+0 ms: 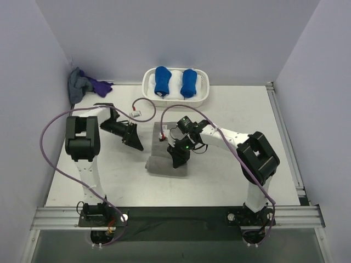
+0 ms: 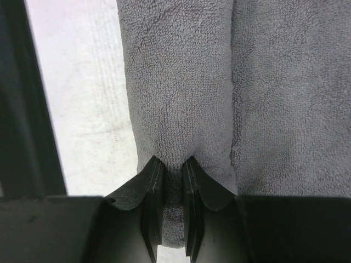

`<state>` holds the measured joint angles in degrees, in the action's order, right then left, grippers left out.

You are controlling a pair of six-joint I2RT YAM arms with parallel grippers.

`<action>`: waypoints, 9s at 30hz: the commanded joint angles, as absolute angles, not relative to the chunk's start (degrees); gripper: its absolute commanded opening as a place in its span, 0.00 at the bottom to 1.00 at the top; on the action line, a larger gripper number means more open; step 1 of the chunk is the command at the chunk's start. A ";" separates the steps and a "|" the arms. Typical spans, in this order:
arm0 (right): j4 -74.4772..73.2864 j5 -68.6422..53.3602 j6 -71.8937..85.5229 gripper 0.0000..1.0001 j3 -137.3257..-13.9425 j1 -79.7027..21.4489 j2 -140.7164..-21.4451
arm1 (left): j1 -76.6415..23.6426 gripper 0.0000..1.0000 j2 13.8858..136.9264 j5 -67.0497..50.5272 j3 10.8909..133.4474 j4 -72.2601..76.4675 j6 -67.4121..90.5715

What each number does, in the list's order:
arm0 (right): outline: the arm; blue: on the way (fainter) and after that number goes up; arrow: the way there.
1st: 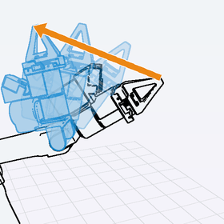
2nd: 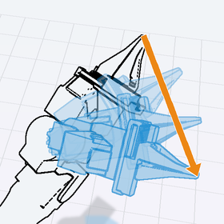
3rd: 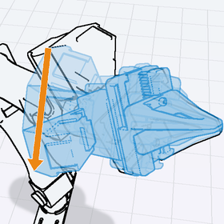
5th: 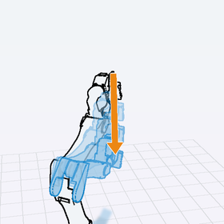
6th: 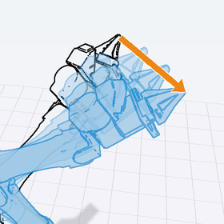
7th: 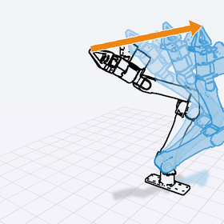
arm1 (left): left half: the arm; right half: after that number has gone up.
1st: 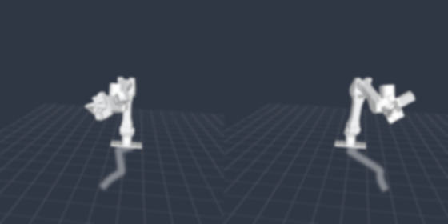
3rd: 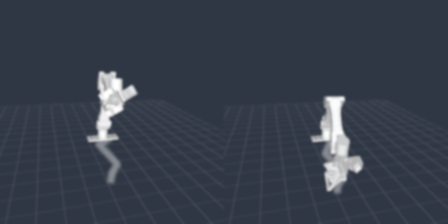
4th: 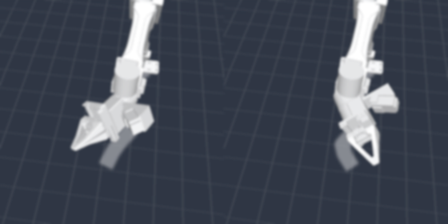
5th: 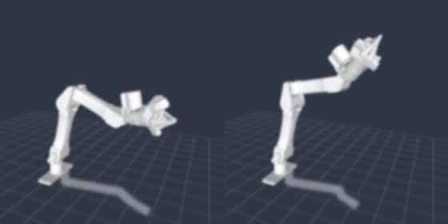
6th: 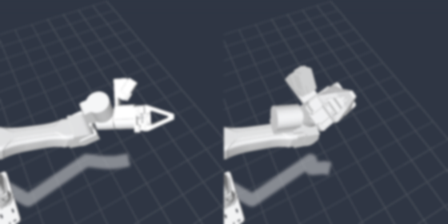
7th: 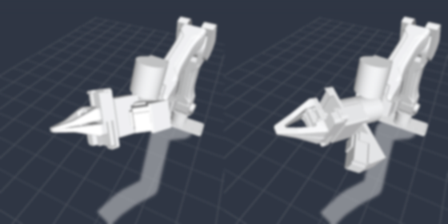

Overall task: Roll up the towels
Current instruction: Roll the towel

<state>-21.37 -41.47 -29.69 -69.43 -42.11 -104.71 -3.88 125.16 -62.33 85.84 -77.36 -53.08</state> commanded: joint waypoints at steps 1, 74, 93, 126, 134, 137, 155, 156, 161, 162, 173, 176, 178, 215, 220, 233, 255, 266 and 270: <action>-34.44 -49.64 -27.33 0.00 -70.04 -40.17 -109.86 | 2.00 0.72 115.34 -63.02 82.98 -71.12 -52.40; -44.65 -36.30 -8.00 0.56 -104.52 -21.63 -120.95 | -32.17 0.15 109.24 -41.57 67.13 -53.08 -45.17; -36.92 -42.28 -18.54 0.60 -75.15 -18.10 -83.17 | -29.10 0.18 134.90 -41.92 93.95 -70.92 -43.50; -24.78 -31.63 -37.09 0.00 -60.03 -46.59 -97.12 | -20.75 0.49 137.56 -51.74 97.39 -72.69 -44.13; -29.17 -39.28 -36.30 0.00 -64.15 -42.98 -101.32 | -7.31 0.67 122.09 -63.80 92.03 -67.69 -42.63; -31.99 -44.90 -34.37 0.00 -68.28 -39.91 -105.45 | -1.68 0.67 115.87 -64.51 89.74 -64.88 -42.72; -48.69 -69.61 -30.58 0.00 -90.35 -31.38 -130.77 | -14.84 0.86 67.33 -43.08 47.74 -30.70 -54.04; -48.87 -69.78 -30.59 0.00 -90.70 -31.20 -131.04 | -18.33 0.87 66.89 -42.28 45.72 -29.80 -56.14; -50.44 -70.66 -31.46 0.00 -91.84 -30.85 -132.98 | -27.50 0.88 67.85 -37.28 42.19 -22.69 -60.47; -50.71 -70.58 -31.55 0.00 -92.28 -30.76 -133.24 | -29.60 0.88 68.46 -36.83 41.58 -21.81 -62.12; -51.94 -70.40 -32.96 0.00 -93.25 -30.23 -134.47 | -36.03 0.75 79.62 -28.31 39.02 -15.29 -71.45; -51.86 -68.48 -32.43 0.07 -94.21 -29.88 -134.04 | -37.52 0.43 84.01 -28.65 43.39 -24.40 -71.46; -51.68 -67.33 -30.94 0.20 -95.44 -28.66 -132.89 | -37.79 0.33 85.43 -30.40 45.61 -31.53 -69.35; -35.70 -18.57 -34.89 0.79 -69.88 -45.51 -79.44 | -25.84 0.19 146.68 -42.62 108.98 -87.79 -54.92; -26.66 -12.13 -39.28 0.78 -71.45 -53.34 -89.99 | -25.84 0.24 149.50 -43.68 111.18 -90.18 -56.25; -17.49 -9.92 -45.97 0.48 -64.25 -55.20 -102.65 | -24.70 0.39 149.15 -46.14 110.48 -90.62 -59.49; -44.72 -55.00 -28.30 0.22 -90.59 -34.73 -123.65 | 6.94 0.76 106.55 -60.48 79.58 -75.96 -66.09; -49.04 -63.98 -25.93 0.24 -99.75 -31.38 -134.55 | -16.41 0.94 68.94 -36.01 48.91 -28.53 -56.16; -49.30 -65.74 -25.84 0.25 -100.98 -31.38 -136.84 | -25.56 0.94 65.31 -27.16 40.97 -17.94 -60.63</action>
<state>-45.50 -67.16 -25.28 -100.27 -30.72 -133.38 -21.71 66.87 -37.78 45.15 -33.01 -57.76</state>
